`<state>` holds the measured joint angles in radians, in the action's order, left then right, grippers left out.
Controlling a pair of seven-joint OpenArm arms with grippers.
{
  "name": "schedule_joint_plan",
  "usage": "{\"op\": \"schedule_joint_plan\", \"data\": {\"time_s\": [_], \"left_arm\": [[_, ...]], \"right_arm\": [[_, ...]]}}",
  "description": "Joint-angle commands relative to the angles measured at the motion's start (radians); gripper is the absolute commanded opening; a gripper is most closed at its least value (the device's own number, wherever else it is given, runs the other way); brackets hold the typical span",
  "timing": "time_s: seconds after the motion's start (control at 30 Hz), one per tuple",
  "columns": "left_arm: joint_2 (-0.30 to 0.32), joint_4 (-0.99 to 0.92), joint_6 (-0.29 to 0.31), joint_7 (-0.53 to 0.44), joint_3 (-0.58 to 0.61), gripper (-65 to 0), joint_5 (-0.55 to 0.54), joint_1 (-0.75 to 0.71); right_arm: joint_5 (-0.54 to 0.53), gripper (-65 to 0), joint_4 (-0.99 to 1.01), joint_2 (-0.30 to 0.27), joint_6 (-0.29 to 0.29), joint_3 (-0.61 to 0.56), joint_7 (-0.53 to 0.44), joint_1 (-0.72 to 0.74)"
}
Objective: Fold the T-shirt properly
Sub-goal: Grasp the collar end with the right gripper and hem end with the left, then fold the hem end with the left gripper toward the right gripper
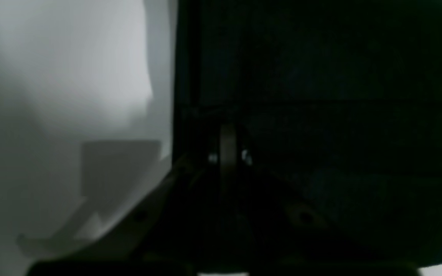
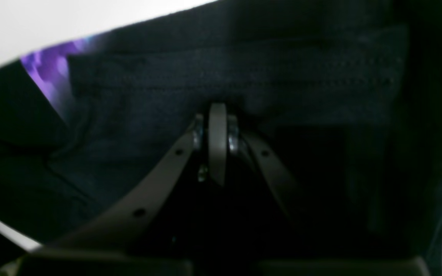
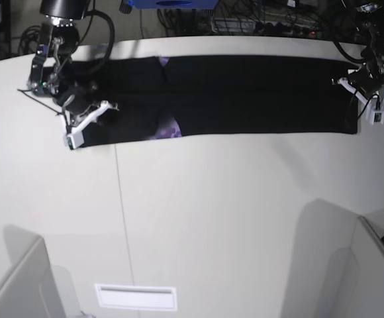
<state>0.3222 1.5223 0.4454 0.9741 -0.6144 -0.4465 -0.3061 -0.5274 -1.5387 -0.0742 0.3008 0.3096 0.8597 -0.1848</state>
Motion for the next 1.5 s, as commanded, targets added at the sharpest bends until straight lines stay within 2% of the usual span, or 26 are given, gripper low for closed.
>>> {"op": "schedule_joint_plan", "data": {"time_s": [0.0, 0.13, 0.23, 0.37, 0.47, 0.53, 0.6, 0.7, 0.8, 0.83, 0.93, 0.97, 1.03, 1.17, 1.47], "left_arm": [[-0.007, -0.027, -0.004, 0.041, 0.015, -65.0, 0.024, 0.011], [-0.007, -0.044, -0.006, 0.047, 0.015, -65.0, 0.025, 0.092], [-0.007, -0.036, -0.026, 0.049, 0.015, -65.0, 0.044, 0.13], [-0.004, 0.01, -0.027, 0.104, -0.003, -65.0, 0.05, 0.163], [-0.01, 0.117, -0.026, 0.113, -0.095, -65.0, 0.045, 0.158], [-0.027, 0.185, -0.024, 0.111, -0.157, -65.0, 0.012, 0.135], [-0.028, 0.231, -0.012, 0.11, -0.209, -65.0, -0.073, 0.109], [-0.024, 0.232, 0.054, 0.107, -0.287, -65.0, -0.209, 0.061], [-0.021, 0.229, 0.092, 0.105, -0.325, -65.0, -0.229, 0.037], [-0.021, 0.218, 0.099, 0.105, -0.332, -58.1, -0.234, 0.035], [-0.021, 0.159, 0.108, 0.104, -0.348, -29.8, -0.236, 0.041], [-0.021, 0.131, 0.108, 0.102, -0.348, -22.5, -0.236, 0.043], [-0.018, 0.074, 0.109, 0.084, -0.344, -14.6, -0.236, 0.069], [-0.016, -0.056, 0.109, 0.049, -0.339, -12.5, -0.237, 0.112], [-0.016, -0.119, 0.103, 0.045, -0.177, -12.7, -0.228, 0.152]], "right_arm": [[0.066, -65.0, 0.025, -0.009, -0.018, -0.003, 0.014, 0.009], [0.066, -65.0, 0.066, -0.008, -0.097, -0.005, -0.001, 0.074], [0.066, -65.0, 0.062, -0.008, -0.099, -0.005, 0.002, 0.092], [0.059, -65.0, -0.01, -0.008, -0.097, -0.003, 0.002, 0.086], [0.057, -65.0, -0.116, 0.001, -0.096, -0.003, 0.002, 0.055], [0.057, -65.0, -0.176, 0.018, -0.096, -0.003, 0.002, 0.046], [0.057, -65.0, -0.239, 0.027, -0.094, -0.003, 0.002, 0.032], [0.057, -65.0, -0.352, 0.038, -0.094, -0.011, 0.003, -0.008], [0.057, -65.0, -0.428, 0.037, -0.094, -0.063, 0.003, -0.048], [0.057, -65.0, -0.446, 0.037, -0.094, -0.077, 0.003, -0.06], [0.057, -65.0, -0.452, 0.037, -0.094, -0.117, 0.002, -0.074], [0.057, -65.0, -0.451, 0.037, -0.094, -0.129, 0.002, -0.075], [0.057, -65.0, -0.451, 0.037, -0.094, -0.155, 0.002, -0.077], [0.057, -65.0, -0.451, 0.037, -0.094, -0.192, 0.002, -0.077], [0.057, -65.0, -0.452, 0.037, -0.094, -0.198, 0.002, -0.08]]}}
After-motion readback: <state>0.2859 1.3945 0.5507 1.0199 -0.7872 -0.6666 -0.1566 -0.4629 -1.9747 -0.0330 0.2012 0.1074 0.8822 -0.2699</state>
